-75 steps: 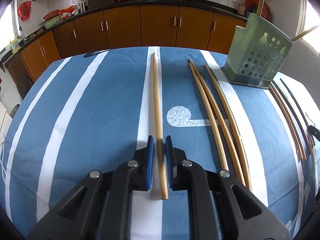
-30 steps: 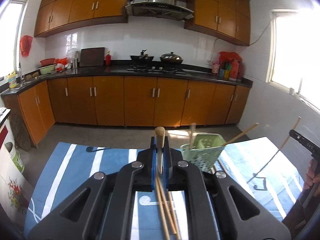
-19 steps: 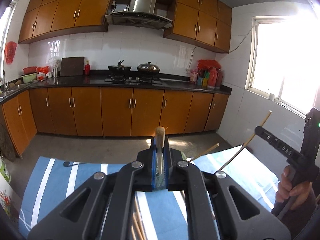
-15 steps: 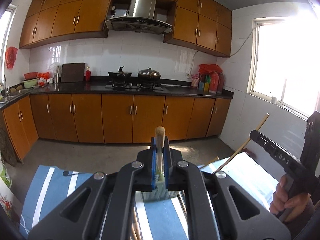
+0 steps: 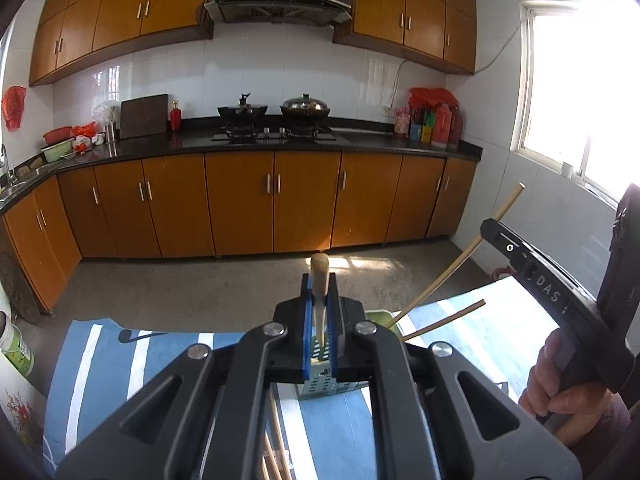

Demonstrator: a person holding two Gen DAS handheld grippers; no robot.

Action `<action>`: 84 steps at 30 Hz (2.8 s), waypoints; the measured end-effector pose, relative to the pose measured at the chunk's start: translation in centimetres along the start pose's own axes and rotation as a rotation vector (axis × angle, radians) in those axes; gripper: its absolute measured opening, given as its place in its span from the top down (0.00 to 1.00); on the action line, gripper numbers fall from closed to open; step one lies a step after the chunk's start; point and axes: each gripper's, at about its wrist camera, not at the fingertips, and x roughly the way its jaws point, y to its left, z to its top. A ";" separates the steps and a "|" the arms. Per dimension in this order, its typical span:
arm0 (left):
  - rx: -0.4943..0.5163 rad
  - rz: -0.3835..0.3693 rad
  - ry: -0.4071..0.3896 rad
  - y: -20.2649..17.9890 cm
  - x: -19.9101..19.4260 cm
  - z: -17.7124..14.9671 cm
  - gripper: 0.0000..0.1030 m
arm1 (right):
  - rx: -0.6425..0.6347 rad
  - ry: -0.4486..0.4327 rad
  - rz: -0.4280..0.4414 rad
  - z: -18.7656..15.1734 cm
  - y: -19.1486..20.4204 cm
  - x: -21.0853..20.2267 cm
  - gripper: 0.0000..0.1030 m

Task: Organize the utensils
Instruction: 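Open the left tool over the holder while the right tool releases its chopstick too, then lower the right tool onto a chopstick and close it while the left tool grasps another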

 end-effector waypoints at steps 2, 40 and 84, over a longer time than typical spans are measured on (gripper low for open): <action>-0.006 -0.009 0.023 0.3 0.9 -0.5 0.93 | -0.003 0.026 -0.006 -0.7 -0.1 0.6 0.93; -0.172 0.171 0.184 9.3 -0.5 -15.8 0.74 | -0.026 0.627 -0.169 -20.0 -9.0 1.7 0.72; -0.211 0.212 0.399 12.1 9.8 -23.5 0.93 | -0.054 0.586 -0.307 -20.9 -11.3 2.3 0.92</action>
